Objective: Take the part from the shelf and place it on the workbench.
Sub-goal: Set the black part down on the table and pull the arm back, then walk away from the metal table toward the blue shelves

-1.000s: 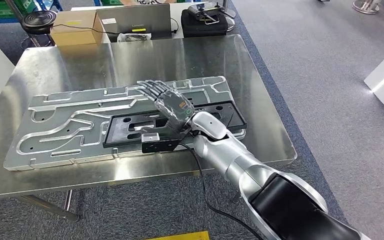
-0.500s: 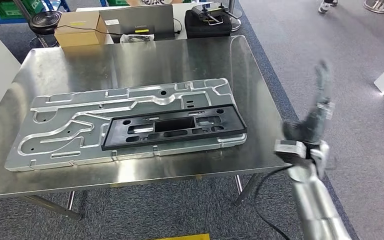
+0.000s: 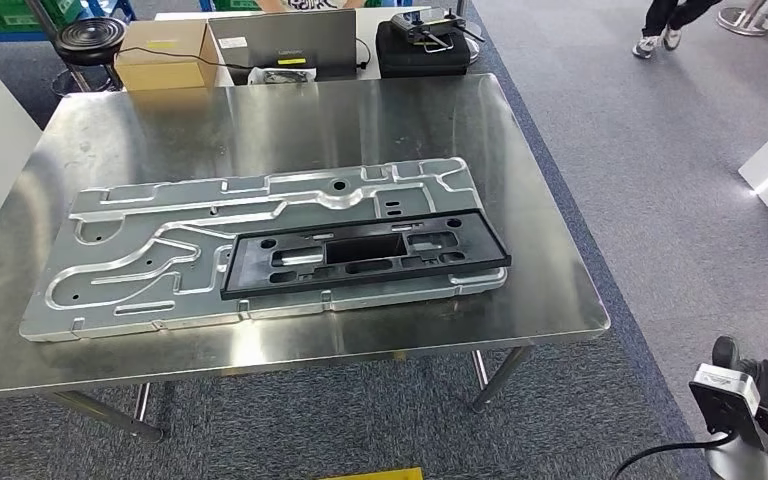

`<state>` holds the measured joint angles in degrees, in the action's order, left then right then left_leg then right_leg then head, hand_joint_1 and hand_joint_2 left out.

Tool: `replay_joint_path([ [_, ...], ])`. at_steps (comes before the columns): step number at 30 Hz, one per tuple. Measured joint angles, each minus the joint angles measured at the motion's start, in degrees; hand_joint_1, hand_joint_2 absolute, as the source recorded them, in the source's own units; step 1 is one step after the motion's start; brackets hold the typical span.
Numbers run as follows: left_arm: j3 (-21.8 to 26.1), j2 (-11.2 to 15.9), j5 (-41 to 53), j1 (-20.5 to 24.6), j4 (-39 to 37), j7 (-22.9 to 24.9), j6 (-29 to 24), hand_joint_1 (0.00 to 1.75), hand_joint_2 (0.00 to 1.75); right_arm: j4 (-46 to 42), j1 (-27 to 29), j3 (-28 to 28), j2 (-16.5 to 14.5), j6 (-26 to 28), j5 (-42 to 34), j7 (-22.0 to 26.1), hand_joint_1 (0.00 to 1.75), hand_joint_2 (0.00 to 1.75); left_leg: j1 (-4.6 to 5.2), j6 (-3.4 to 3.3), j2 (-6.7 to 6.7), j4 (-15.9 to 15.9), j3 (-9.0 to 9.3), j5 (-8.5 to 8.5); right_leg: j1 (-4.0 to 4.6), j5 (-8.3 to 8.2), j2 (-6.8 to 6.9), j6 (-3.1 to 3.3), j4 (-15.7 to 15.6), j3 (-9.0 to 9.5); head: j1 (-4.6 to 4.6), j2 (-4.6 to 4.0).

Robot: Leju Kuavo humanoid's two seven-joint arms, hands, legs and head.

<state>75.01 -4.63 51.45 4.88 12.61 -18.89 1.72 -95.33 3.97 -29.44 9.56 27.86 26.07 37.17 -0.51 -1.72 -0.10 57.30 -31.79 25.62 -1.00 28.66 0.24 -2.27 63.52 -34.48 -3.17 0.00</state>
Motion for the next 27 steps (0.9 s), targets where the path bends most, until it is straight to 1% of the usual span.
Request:
replay_joint_path([
  [1,0.0,0.0,0.14,0.05,0.0,0.02,-0.03,0.0,0.0,0.81,0.51,-1.3,-0.46,-0.58,0.76,0.13,0.0,0.0,0.1,0.23,0.14,0.16,-0.04,0.02,0.08,-1.24,-0.03,0.3,-3.47,1.79,0.0,0.0],
  [2,0.0,0.0,0.26,0.06,0.0,-0.01,-0.05,0.0,0.0,1.89,1.01,-2.72,-1.08,-1.24,1.65,0.22,0.0,0.0,0.19,0.52,0.27,0.26,-0.11,-0.01,0.2,-1.8,-0.04,0.65,-5.47,2.75,-0.01,0.0],
  [4,0.0,0.0,0.41,-0.01,0.0,-0.16,0.01,0.0,0.0,5.1,1.78,-5.65,-2.71,-2.45,3.88,0.32,0.0,0.0,0.29,1.25,0.44,0.21,-0.23,-0.24,0.48,-2.18,-0.08,1.46,-6.03,2.75,-0.01,0.0],
  [5,0.0,0.02,0.44,-0.07,0.01,-0.26,0.04,0.0,0.0,7.23,1.96,-6.99,-3.54,-2.83,5.36,0.33,0.0,0.0,0.26,1.59,0.42,0.24,-0.33,-0.22,0.4,-2.44,-0.04,1.88,-6.11,2.58,-0.01,0.0],
  [6,0.0,0.04,0.47,-0.14,0.01,-0.36,0.1,0.0,0.0,9.91,1.89,-8.36,-4.3,-2.93,7.09,0.33,0.0,0.0,0.2,1.93,0.4,0.7,-0.56,0.37,0.31,-2.78,-0.02,2.33,-6.26,2.37,-0.01,0.0],
  [7,0.0,0.04,0.51,-0.18,0.01,-0.43,0.15,0.0,0.0,13.1,1.63,-9.79,-4.91,-2.79,8.98,0.34,0.0,0.0,0.15,2.22,0.38,2.13,-1.12,1.8,0.18,-3.17,0.02,2.77,-6.43,2.06,-0.01,0.0],
  [8,0.0,0.03,0.54,-0.2,0.01,-0.48,0.2,0.0,0.0,16.69,1.29,-11.28,-5.33,-2.37,10.91,0.34,0.0,0.0,0.07,2.46,0.36,4.69,-2.07,3.99,0.11,-3.55,0.09,3.09,-6.54,1.66,-0.01,0.0],
  [10,0.0,-0.02,0.68,-0.26,0.0,-0.49,0.27,0.0,0.0,25.32,0.43,-14.49,-5.64,-0.85,14.85,0.29,0.0,0.0,-0.02,2.79,0.34,12.15,-4.54,8.99,0.22,-4.3,0.21,3.38,-6.52,0.6,-0.02,0.0],
  [11,0.0,-0.02,0.77,-0.33,0.0,-0.43,0.27,0.0,0.0,30.29,-0.06,-16.13,-5.58,0.09,16.82,0.11,0.0,0.0,-0.04,2.87,0.34,15.01,-5.2,10.47,0.29,-4.71,0.24,3.37,-6.49,0.02,-0.02,0.0],
  [12,0.0,-0.02,0.87,-0.42,0.0,-0.36,0.27,0.0,0.0,35.66,-0.56,-17.75,-5.46,1.15,19.0,-0.42,0.0,0.0,-0.04,2.87,0.34,16.0,-4.89,10.89,0.33,-5.12,0.27,3.32,-6.45,-0.52,-0.02,0.0],
  [13,0.0,-0.03,0.97,-0.51,0.0,-0.29,0.27,0.0,0.0,41.04,-1.04,-19.23,-5.33,2.23,21.25,-1.44,0.0,0.0,-0.03,2.8,0.33,14.58,-3.37,10.23,0.37,-5.51,0.28,3.24,-6.41,-1.0,-0.02,0.0],
  [14,0.0,-0.03,1.04,-0.56,0.0,-0.25,0.27,0.0,0.0,45.88,-1.36,-20.45,-5.23,3.21,23.32,-2.9,0.0,0.0,-0.03,2.67,0.34,11.47,-1.08,8.97,0.38,-5.84,0.3,3.13,-6.37,-1.38,-0.02,0.0],
  [16,0.0,-0.04,1.19,-0.56,0.0,-0.21,0.27,0.0,0.0,53.0,-1.73,-21.93,-5.25,4.71,26.41,-6.14,0.0,0.0,0.0,2.3,0.36,3.81,3.97,6.68,0.4,-6.4,0.34,2.91,-6.26,-1.93,-0.02,0.0],
  [17,0.0,-0.05,1.29,-0.52,0.0,-0.16,0.27,0.0,0.0,56.23,-1.92,-22.37,-5.34,5.11,27.65,-7.98,0.0,0.0,0.14,2.03,0.38,0.99,5.56,6.05,0.45,-6.73,0.33,2.71,-6.2,-2.13,-0.02,0.0],
  [18,0.0,-0.09,1.36,-0.49,0.0,-0.08,0.27,0.0,0.0,59.23,-2.16,-22.71,-5.47,5.24,28.78,-9.83,0.0,0.0,0.28,1.76,0.39,-0.77,6.43,5.67,0.44,-7.13,0.32,2.45,-6.17,-2.29,-0.02,0.0],
  [19,0.01,-0.13,1.41,-0.49,0.0,0.02,0.27,0.0,0.0,62.71,-2.42,-23.04,-5.65,5.22,30.08,-11.92,0.0,0.0,0.46,1.45,0.38,-1.87,6.85,5.4,0.4,-7.57,0.29,2.14,-6.18,-2.42,-0.01,0.0],
  [20,0.02,-0.18,1.42,-0.53,0.0,0.14,0.27,0.0,0.0,65.66,-2.67,-23.21,-5.84,4.88,31.21,-13.79,0.0,0.0,0.66,1.12,0.34,-1.87,6.57,5.03,0.35,-8.06,0.23,1.75,-6.35,-2.46,-0.01,0.0],
  [21,0.03,-0.26,1.38,-0.59,0.0,0.24,0.27,0.0,0.0,68.19,-2.88,-23.31,-5.97,4.34,32.18,-15.51,0.0,0.0,0.6,0.76,0.25,-1.98,6.34,4.48,0.24,-8.48,0.14,1.41,-6.49,-2.51,-0.01,0.0],
  [22,0.05,-0.34,1.33,-0.6,0.0,0.3,0.28,0.0,0.0,70.46,-3.05,-23.36,-6.13,3.55,32.96,-17.25,0.0,0.0,0.56,0.36,0.09,-2.19,6.04,3.79,0.15,-8.1,0.05,1.09,-6.3,-2.67,0.0,0.0],
  [23,0.07,-0.43,1.31,-0.59,0.0,0.33,0.33,0.0,0.0,72.39,-3.23,-23.38,-6.23,2.58,33.51,-19.12,0.0,0.0,0.48,-0.09,-0.05,-2.42,5.55,2.99,0.08,-6.61,-0.05,0.8,-5.3,-3.06,0.0,0.0],
  [24,0.09,-0.51,1.3,-0.58,0.0,0.35,0.4,0.0,0.0,73.93,-3.41,-23.42,-6.3,1.52,33.85,-20.92,0.0,0.0,0.37,-0.42,-0.2,-2.64,4.88,2.16,0.01,-4.05,-0.12,0.57,-3.13,-3.76,0.0,0.0],
  [25,0.1,-0.58,1.31,-0.59,-0.01,0.35,0.51,0.0,0.0,75.24,-3.64,-23.52,-6.35,0.25,33.94,-22.67,0.0,0.0,0.41,-0.61,-0.33,-2.63,4.07,1.5,-0.05,-0.73,-0.16,0.36,0.2,-4.65,0.0,0.0],
  [26,0.1,-0.66,1.34,-0.62,-0.01,0.33,0.63,0.0,0.0,76.31,-3.85,-23.7,-6.37,-1.02,33.84,-24.22,0.0,0.0,0.43,-0.7,-0.39,-2.55,3.2,0.87,-0.09,2.2,-0.18,0.15,4.16,-5.53,0.0,0.0],
  [27,0.11,-0.76,1.41,-0.64,-0.01,0.3,0.72,0.0,0.0,77.21,-4.0,-23.96,-6.41,-2.2,33.62,-25.46,0.0,0.0,0.44,-0.64,-0.45,-2.4,2.3,0.25,-0.16,3.92,-0.17,-0.06,7.66,-6.0,0.0,0.0],
])
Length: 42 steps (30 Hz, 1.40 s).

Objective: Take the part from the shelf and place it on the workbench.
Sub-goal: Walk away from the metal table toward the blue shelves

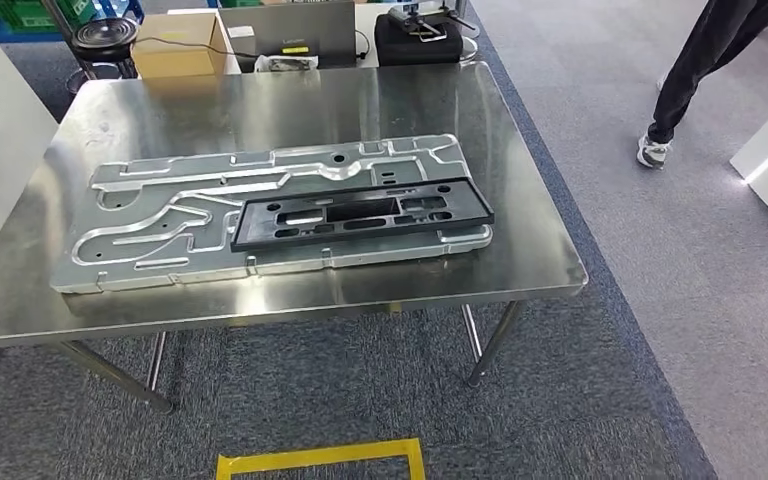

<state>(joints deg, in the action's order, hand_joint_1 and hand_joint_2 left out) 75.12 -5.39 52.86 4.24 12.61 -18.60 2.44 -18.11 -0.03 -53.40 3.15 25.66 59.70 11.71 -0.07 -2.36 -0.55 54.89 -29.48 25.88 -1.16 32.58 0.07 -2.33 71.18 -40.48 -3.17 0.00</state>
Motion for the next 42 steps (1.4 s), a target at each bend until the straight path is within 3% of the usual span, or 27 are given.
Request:
replay_joint_path([
  [1,0.0,-0.15,0.07,0.0,-0.01,-0.04,0.07,0.0,0.0,0.72,-0.07,-0.29,-0.05,-1.03,-0.26,-0.93,0.0,0.0,0.0,0.1,-0.05,0.22,-0.93,-0.58,-0.1,0.33,0.01,-0.17,2.14,0.27,0.0,0.0],
  [2,0.0,-0.29,0.13,0.0,-0.01,-0.09,0.11,0.0,0.0,1.26,-0.1,-0.56,-0.1,-1.69,-0.47,-1.57,0.0,0.0,-0.02,0.25,-0.06,0.53,-1.86,-1.09,-0.21,-0.54,0.01,-0.27,2.26,1.51,0.0,0.0],
  [4,0.0,-0.53,0.23,0.05,-0.01,-0.14,0.13,0.0,0.0,1.98,-0.22,-0.91,-0.13,-2.45,-0.71,-2.26,0.0,0.0,-0.09,0.69,-0.08,1.39,-3.59,-1.87,-0.43,-3.02,0.02,-0.31,-3.56,7.03,-0.01,0.0],
  [6,-0.04,-0.71,0.55,0.14,-0.01,-0.26,0.22,0.0,0.0,2.52,-0.58,-1.18,-0.15,-3.91,-0.89,-3.41,0.0,0.0,-0.01,1.32,-0.12,2.33,-4.76,-2.45,-0.24,-2.69,-0.11,0.13,-11.7,12.84,-0.02,0.0],
  [7,-0.07,-0.79,0.83,0.22,-0.01,-0.37,0.3,0.0,0.0,2.81,-0.73,-1.35,-0.22,-5.1,-0.91,-4.31,0.0,0.0,0.01,1.69,-0.14,2.62,-5.04,-2.77,-0.07,-2.05,-0.2,0.51,-14.07,14.32,-0.03,0.0],
  [10,-0.21,-0.93,1.74,0.25,-0.02,-0.63,0.54,0.0,0.0,3.75,-0.89,-1.97,-1.01,-8.88,-0.48,-7.04,0.0,0.0,-0.19,2.81,-0.05,2.88,-5.63,-3.44,0.16,-2.61,-0.12,2.04,-15.12,13.79,-0.03,0.0],
  [12,-0.27,-0.91,2.07,0.14,-0.02,-0.66,0.67,0.0,0.0,4.23,-0.99,-2.15,-1.97,-11.23,0.02,-7.98,0.0,0.0,-0.42,3.42,0.11,5.69,-6.9,0.11,0.07,-4.04,0.13,3.08,-15.34,12.35,-0.03,0.0],
  [14,-0.31,-0.9,2.17,0.14,-0.02,-0.64,0.82,0.0,0.0,4.59,-1.05,-2.16,-2.9,-13.17,0.33,-8.28,0.0,0.0,-0.58,3.88,0.16,12.45,-8.67,6.28,0.27,-5.45,0.22,3.57,-15.28,10.52,-0.03,0.0],
  [15,-0.35,-0.87,2.19,0.15,-0.02,-0.63,0.89,0.0,0.0,4.76,-1.03,-2.16,-3.31,-13.77,0.45,-8.32,0.0,0.0,-0.62,4.05,0.16,15.98,-9.16,8.19,0.39,-6.16,0.24,3.61,-15.2,9.55,-0.04,0.0],
  [16,-0.4,-0.82,2.19,0.16,-0.02,-0.61,0.96,0.0,0.0,4.92,-1.03,-2.16,-3.69,-14.21,0.57,-8.32,0.0,0.0,-0.62,4.11,0.16,18.36,-9.0,8.68,0.51,-6.87,0.26,3.61,-15.07,8.54,-0.04,0.0],
  [17,-0.46,-0.74,2.18,0.17,-0.02,-0.57,1.03,0.0,0.0,5.05,-1.03,-2.16,-4.06,-14.61,0.74,-8.27,0.0,0.0,-0.61,4.07,0.16,18.89,-7.92,7.83,0.6,-7.53,0.25,3.57,-14.89,7.55,-0.04,0.0],
  [19,-0.55,-0.54,2.04,0.22,-0.02,-0.48,1.13,0.0,0.0,5.23,-1.09,-2.16,-4.63,-15.42,1.18,-7.94,0.0,0.0,-0.55,3.63,0.18,13.88,-2.83,4.77,0.74,-8.67,0.24,3.41,-14.41,5.82,-0.04,0.0],
  [21,-0.57,-0.27,1.74,0.41,-0.01,-0.34,1.14,0.0,0.0,5.32,-1.22,-2.15,-5.05,-16.16,1.77,-7.43,0.0,0.0,-0.27,2.83,0.21,4.87,3.66,4.7,0.94,-9.65,0.21,2.98,-13.93,4.76,-0.04,0.0],
  [22,-0.56,-0.17,1.55,0.48,-0.01,-0.26,1.13,0.0,0.0,5.35,-1.3,-2.15,-5.18,-16.41,2.04,-7.24,0.0,0.0,-0.08,2.41,0.21,1.66,5.66,5.34,0.97,-10.16,0.24,2.67,-13.85,4.54,-0.04,0.0],
  [23,-0.56,-0.1,1.38,0.51,-0.01,-0.16,1.07,0.0,0.0,5.37,-1.37,-2.14,-5.27,-16.59,2.25,-7.14,0.0,0.0,0.12,1.99,0.2,-0.04,6.49,5.85,0.94,-10.73,0.28,2.3,-13.91,4.44,-0.04,0.0],
  [25,-0.54,-0.1,1.16,0.44,-0.02,-0.01,0.91,0.0,0.0,5.39,-1.46,-2.14,-5.2,-16.8,2.57,-7.08,0.0,0.0,0.15,1.15,0.05,-0.48,5.84,4.99,0.78,-11.65,0.26,1.58,-14.25,4.24,-0.04,0.0],
  [26,-0.53,-0.1,1.1,0.44,-0.02,0.07,0.83,0.0,0.0,5.39,-1.52,-2.14,-5.13,-16.92,2.75,-7.07,0.0,0.0,0.06,0.67,-0.06,-0.59,5.23,4.22,0.71,-10.83,0.18,1.26,-13.81,3.87,-0.03,0.0],
  [27,-0.52,-0.1,1.03,0.46,-0.02,0.13,0.79,0.0,0.0,5.4,-1.56,-2.13,-5.06,-17.07,2.96,-7.07,0.0,0.0,-0.08,0.27,-0.17,-0.77,4.44,3.33,0.64,-8.75,0.09,0.98,-12.35,3.28,-0.03,0.0],
  [29,-0.49,-0.09,0.94,0.47,-0.02,0.21,0.74,0.0,0.0,5.44,-1.67,-2.1,-4.98,-17.34,3.25,-7.03,0.0,0.0,-0.14,-0.17,-0.25,-0.83,2.49,1.67,0.42,-2.25,0.02,0.51,-5.95,1.63,-0.02,0.0],
  [30,-0.46,-0.09,0.9,0.43,-0.02,0.21,0.74,0.0,0.0,5.45,-1.7,-2.1,-4.96,-17.47,3.31,-6.96,0.0,0.0,-0.11,-0.18,-0.28,-0.72,1.48,0.93,0.35,0.14,0.02,0.3,-2.09,0.99,-0.02,0.0],
  [31,-0.43,-0.09,0.88,0.4,-0.02,0.21,0.73,0.0,0.0,5.46,-1.72,-2.1,-4.93,-17.53,3.34,-6.87,0.0,0.0,-0.07,-0.1,-0.31,-0.52,0.46,0.25,0.33,0.99,0.02,0.14,0.95,0.81,-0.02,0.0],
  [33,-0.33,-0.09,0.82,0.42,-0.02,0.21,0.73,0.0,0.0,5.46,-1.77,-2.1,-4.85,-17.6,3.37,-6.68,0.0,0.0,-0.06,0.15,-0.38,0.18,-1.72,-0.96,0.31,-1.28,0.03,0.08,1.74,3.04,-0.02,0.0],
  [35,-0.24,-0.1,0.78,0.44,-0.02,0.21,0.73,0.0,0.0,5.46,-1.93,-2.1,-4.75,-17.6,3.41,-6.59,0.0,0.0,-0.02,0.53,-0.38,1.19,-3.73,-1.9,0.32,-3.42,0.02,0.33,-5.05,9.19,-0.02,0.0],
  [37,-0.21,-0.11,0.78,0.47,-0.02,0.18,0.73,0.0,0.0,5.46,-2.21,-2.09,-4.7,-17.6,3.48,-6.54,0.0,0.0,0.13,1.09,-0.35,2.16,-4.93,-2.63,0.54,-2.08,-0.03,0.95,-13.17,14.94,-0.03,0.0],
  [38,-0.19,-0.11,0.78,0.49,-0.02,0.15,0.73,0.0,0.0,5.46,-2.32,-2.08,-4.7,-17.61,3.52,-6.5,0.0,0.0,0.16,1.44,-0.35,2.41,-5.23,-3.04,0.7,-1.27,-0.05,1.36,-15.28,16.2,-0.03,0.0],
  [40,-0.12,-0.08,0.75,0.48,-0.02,0.09,0.73,0.0,0.0,5.5,-2.37,-2.06,-4.7,-17.67,3.62,-6.36,0.0,0.0,0.02,2.16,-0.34,2.64,-5.64,-3.77,0.8,-1.55,0.07,2.34,-15.96,15.78,-0.03,0.0],
  [42,-0.07,-0.03,0.69,0.31,-0.02,0.0,0.73,0.0,0.0,5.56,-2.44,-2.04,-4.7,-17.84,3.71,-6.16,0.0,0.0,-0.19,2.76,-0.15,4.5,-6.66,-1.39,0.69,-2.82,0.31,3.28,-16.0,14.48,-0.03,0.0],
])
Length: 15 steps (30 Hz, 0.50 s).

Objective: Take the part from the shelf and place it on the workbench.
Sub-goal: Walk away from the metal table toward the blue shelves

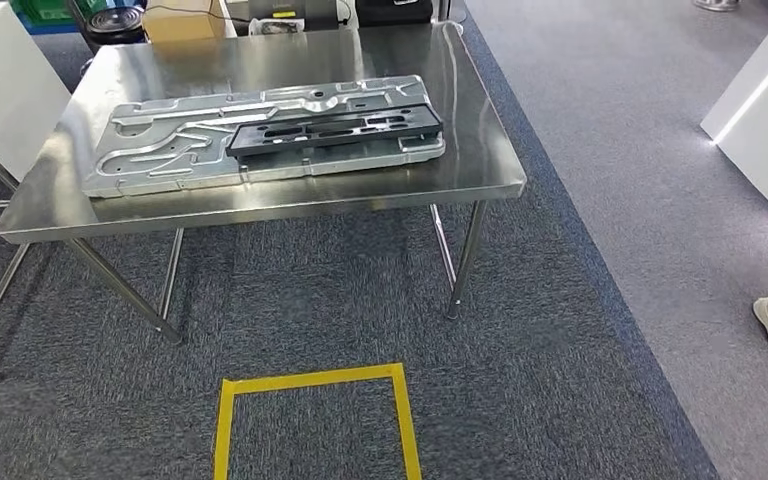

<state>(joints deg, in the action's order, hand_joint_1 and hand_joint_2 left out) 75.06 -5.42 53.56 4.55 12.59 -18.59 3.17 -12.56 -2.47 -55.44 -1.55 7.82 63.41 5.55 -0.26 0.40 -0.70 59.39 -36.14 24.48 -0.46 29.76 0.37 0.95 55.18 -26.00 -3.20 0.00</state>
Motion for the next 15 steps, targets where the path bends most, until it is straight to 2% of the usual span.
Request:
replay_joint_path([
  [2,0.02,0.0,-0.07,-0.13,0.0,-0.07,0.0,0.0,0.0,0.02,-0.11,0.01,0.03,-0.13,0.03,0.14,0.0,0.0,-0.15,0.38,0.17,3.53,-1.25,4.42,-0.02,-1.04,0.13,0.48,-0.02,-1.28,-0.01,0.0],
  [3,0.02,-0.02,-0.08,-0.15,0.0,-0.09,0.0,0.0,0.0,0.01,-0.13,0.01,0.04,-0.15,0.04,0.18,0.0,0.0,-0.19,0.49,0.19,4.84,-1.61,5.81,-0.01,-1.3,0.14,0.54,0.0,-1.62,-0.02,0.0],
  [5,0.02,-0.02,-0.09,-0.15,0.0,-0.1,0.0,0.0,0.0,0.01,-0.12,0.01,0.04,-0.15,0.04,0.19,0.0,0.0,-0.22,0.54,0.19,5.56,-1.79,6.41,0.0,-1.41,0.15,0.56,0.02,-1.77,-0.01,0.0],
  [6,0.03,-0.03,-0.1,-0.15,0.0,-0.12,0.0,0.0,0.0,0.02,-0.1,0.01,0.04,-0.15,0.03,0.25,0.0,0.0,-0.26,0.63,0.18,7.55,-2.22,7.52,0.07,-1.74,0.17,0.58,0.08,-2.22,0.0,0.0],
  [7,0.03,-0.03,-0.15,-0.14,0.0,-0.22,-0.02,0.0,0.0,0.03,-0.08,0.01,0.04,-0.15,0.03,0.28,0.0,0.0,-0.3,0.61,0.19,8.92,-1.21,7.24,0.2,-2.58,0.18,0.53,0.4,-3.58,0.0,0.0],
  [8,0.04,-0.04,-0.22,-0.12,0.0,-0.32,-0.05,0.0,0.0,0.04,-0.05,0.01,0.03,-0.14,0.02,0.28,0.0,0.0,-0.31,0.46,0.21,8.78,0.88,6.65,0.34,-3.53,0.18,0.44,0.8,-5.12,0.0,0.0],
  [9,0.05,-0.03,-0.28,-0.06,0.0,-0.43,-0.08,0.0,0.0,0.05,-0.08,0.01,-0.01,-0.14,0.02,0.25,0.0,0.0,-0.24,0.14,0.25,7.14,3.97,6.34,0.44,-4.54,0.18,0.3,1.27,-6.72,-0.01,0.0],
  [10,0.06,-0.01,-0.34,0.03,0.0,-0.54,-0.13,0.0,0.0,0.05,-0.11,0.01,-0.08,-0.13,0.02,0.13,0.0,0.0,-0.09,-0.32,0.28,2.62,8.03,5.4,0.54,-5.37,0.16,0.05,1.73,-7.99,-0.01,0.0],
  [11,0.06,0.01,-0.34,0.12,0.0,-0.57,-0.15,0.0,0.0,0.05,-0.14,0.01,-0.14,-0.13,0.02,0.03,0.0,0.0,0.1,-0.68,0.31,-1.22,10.47,5.81,0.57,-5.84,0.2,-0.25,1.9,-8.34,-0.01,0.0],
  [12,0.06,0.01,-0.34,0.22,0.0,-0.61,-0.17,0.0,0.0,0.05,-0.16,0.01,-0.2,-0.13,0.02,-0.05,0.0,0.0,0.31,-0.99,0.32,-3.58,11.77,6.42,0.52,-6.32,0.25,-0.59,1.96,-8.54,-0.01,0.0],
  [13,0.06,0.0,-0.33,0.26,0.0,-0.63,-0.2,0.0,0.0,0.05,-0.14,0.01,-0.22,-0.13,0.02,-0.13,0.0,0.0,0.47,-1.24,0.31,-4.6,12.02,6.5,0.48,-6.86,0.29,-0.99,1.88,-8.69,-0.01,0.0],
  [14,0.07,-0.08,-0.32,0.24,-0.01,-0.62,-0.24,0.0,0.0,0.05,-0.1,0.01,-0.19,-0.13,0.02,-0.18,0.0,0.0,0.37,-1.53,0.25,-4.74,11.56,5.95,0.43,-7.28,0.3,-1.36,1.89,-8.88,0.0,0.0],
  [15,0.08,-0.15,-0.3,0.24,-0.01,-0.58,-0.27,0.0,0.0,0.06,-0.1,0.01,-0.17,-0.11,0.02,-0.22,0.0,0.0,0.26,-1.92,0.14,-4.96,11.04,5.24,0.4,-6.82,0.17,-1.71,2.28,-9.27,0.0,0.0],
])
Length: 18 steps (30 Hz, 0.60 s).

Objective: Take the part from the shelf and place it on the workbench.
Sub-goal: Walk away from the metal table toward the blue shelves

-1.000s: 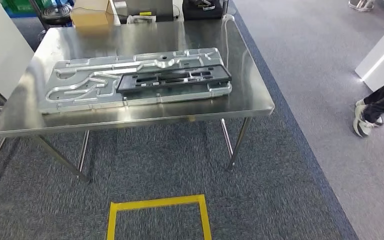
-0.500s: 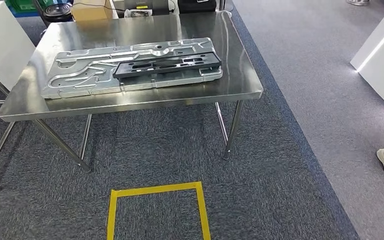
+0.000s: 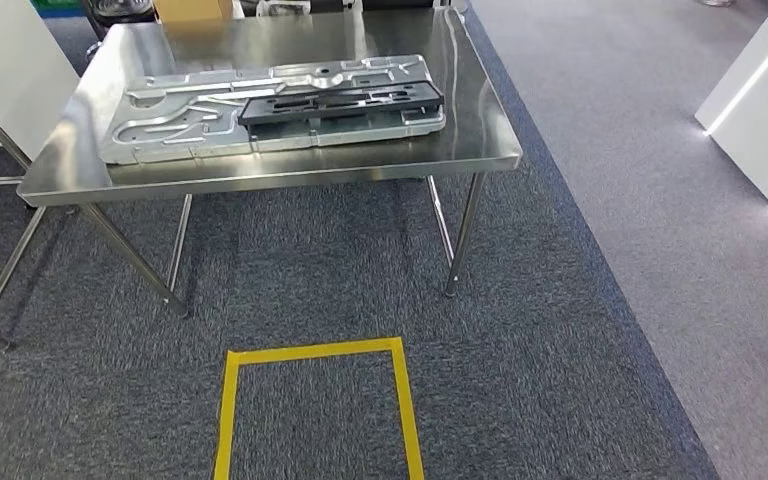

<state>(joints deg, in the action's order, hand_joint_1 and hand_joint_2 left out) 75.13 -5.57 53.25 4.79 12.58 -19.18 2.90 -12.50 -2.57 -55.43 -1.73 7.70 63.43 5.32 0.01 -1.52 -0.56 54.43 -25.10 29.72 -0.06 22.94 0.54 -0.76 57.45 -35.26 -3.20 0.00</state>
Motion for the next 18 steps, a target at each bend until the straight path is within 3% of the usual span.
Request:
replay_joint_path([
  [1,0.01,-0.07,0.02,0.01,-0.01,0.04,-0.07,0.0,0.0,0.02,0.03,0.0,0.01,0.01,0.0,-0.04,0.0,0.0,-0.14,-0.4,-0.11,-0.26,-0.66,-0.86,-0.02,1.6,-0.16,-0.3,1.19,-0.58,0.0,0.0],
  [2,0.01,-0.14,0.04,0.03,-0.01,0.08,-0.26,0.0,0.0,0.04,0.09,0.0,0.01,0.02,0.0,-0.07,0.0,0.0,-0.28,-0.71,-0.21,-0.5,-1.47,-1.72,-0.07,4.22,-0.33,-0.56,3.44,-1.38,0.01,0.0],
  [4,0.02,-0.16,0.05,0.03,-0.01,0.13,-0.86,0.0,0.0,0.12,0.17,0.0,-0.04,0.05,-0.01,-0.04,0.0,0.0,-0.14,-0.97,-0.28,-0.44,-3.32,-3.13,-0.31,10.18,-0.49,-0.93,10.35,-3.11,0.01,0.0],
  [5,0.03,-0.17,0.05,0.0,-0.01,0.15,-1.18,0.0,0.0,0.15,0.21,0.0,-0.04,0.08,-0.01,0.01,0.0,0.0,-0.1,-0.91,-0.32,-0.32,-4.29,-3.78,-0.41,11.52,-0.49,-1.09,13.69,-3.57,0.01,0.0],
  [6,0.03,-0.17,0.05,-0.02,-0.01,0.16,-1.4,0.0,0.0,0.17,0.22,0.0,-0.04,0.11,-0.02,0.04,0.0,0.0,-0.09,-0.81,-0.38,-0.1,-5.29,-4.43,-0.52,11.29,-0.48,-1.23,15.84,-3.39,0.01,0.0],
  [7,0.03,-0.17,0.05,-0.01,-0.01,0.18,-1.55,0.0,0.0,0.18,0.21,0.0,-0.04,0.14,-0.02,0.07,0.0,0.0,-0.1,-0.68,-0.43,0.19,-6.33,-4.99,-0.64,9.82,-0.48,-1.34,16.22,-2.36,0.01,0.0],
  [8,0.03,-0.18,0.05,0.01,-0.01,0.19,-1.63,0.0,0.0,0.19,0.21,0.0,-0.04,0.17,-0.02,0.08,0.0,0.0,-0.13,-0.5,-0.47,0.57,-7.39,-5.48,-0.77,7.89,-0.47,-1.37,14.62,-0.31,0.01,0.0],
  [9,0.03,-0.19,0.07,0.03,-0.01,0.22,-1.69,0.0,0.0,0.19,0.18,0.0,-0.04,0.19,-0.02,0.1,0.0,0.0,-0.14,-0.3,-0.48,1.04,-8.32,-5.89,-0.88,6.57,-0.45,-1.32,11.28,2.62,0.01,0.0],
  [10,0.03,-0.19,0.09,0.04,-0.01,0.28,-1.72,0.0,0.0,0.19,0.13,0.0,-0.04,0.21,-0.02,0.14,0.0,0.0,-0.06,-0.06,-0.45,1.6,-9.15,-6.15,-0.84,6.57,-0.44,-1.19,6.65,6.22,0.01,0.0],
  [12,0.04,-0.2,0.16,0.06,-0.01,0.55,-1.73,0.0,0.0,0.2,-0.04,0.0,-0.05,0.24,-0.02,0.24,0.0,0.0,0.06,0.57,-0.46,2.58,-10.11,-6.7,-0.69,8.77,-0.44,-0.53,-1.02,11.46,0.01,0.0],
  [13,0.04,-0.2,0.19,0.09,-0.01,0.8,-1.75,0.0,0.0,0.21,-0.08,0.0,-0.06,0.26,-0.02,0.29,0.0,0.0,0.08,0.95,-0.46,2.8,-10.32,-7.04,-0.53,9.65,-0.44,-0.12,-2.92,12.55,0.01,0.0],
  [15,0.08,-0.16,0.25,0.11,-0.01,1.47,-1.99,0.0,0.0,0.26,0.02,0.0,-0.16,0.27,-0.02,0.35,0.0,0.0,-0.17,1.73,-0.39,3.01,-10.58,-7.44,-0.51,9.26,-0.33,0.86,-3.37,12.27,0.01,0.0],
  [16,0.1,-0.14,0.29,0.06,-0.02,1.83,-2.14,0.0,0.0,0.29,0.1,0.0,-0.23,0.3,-0.01,0.33,0.0,0.0,-0.28,2.04,-0.27,3.97,-11.0,-6.51,-0.52,8.81,-0.24,1.32,-3.42,12.02,0.01,0.0],
  [18,0.12,-0.13,0.38,-0.1,-0.02,2.36,-2.33,0.0,0.0,0.32,0.22,0.0,-0.33,0.37,0.01,0.21,0.0,0.0,-0.55,2.55,-0.03,9.54,-13.06,-2.12,-0.54,7.97,-0.06,1.97,-3.46,11.31,0.01,0.0],
])
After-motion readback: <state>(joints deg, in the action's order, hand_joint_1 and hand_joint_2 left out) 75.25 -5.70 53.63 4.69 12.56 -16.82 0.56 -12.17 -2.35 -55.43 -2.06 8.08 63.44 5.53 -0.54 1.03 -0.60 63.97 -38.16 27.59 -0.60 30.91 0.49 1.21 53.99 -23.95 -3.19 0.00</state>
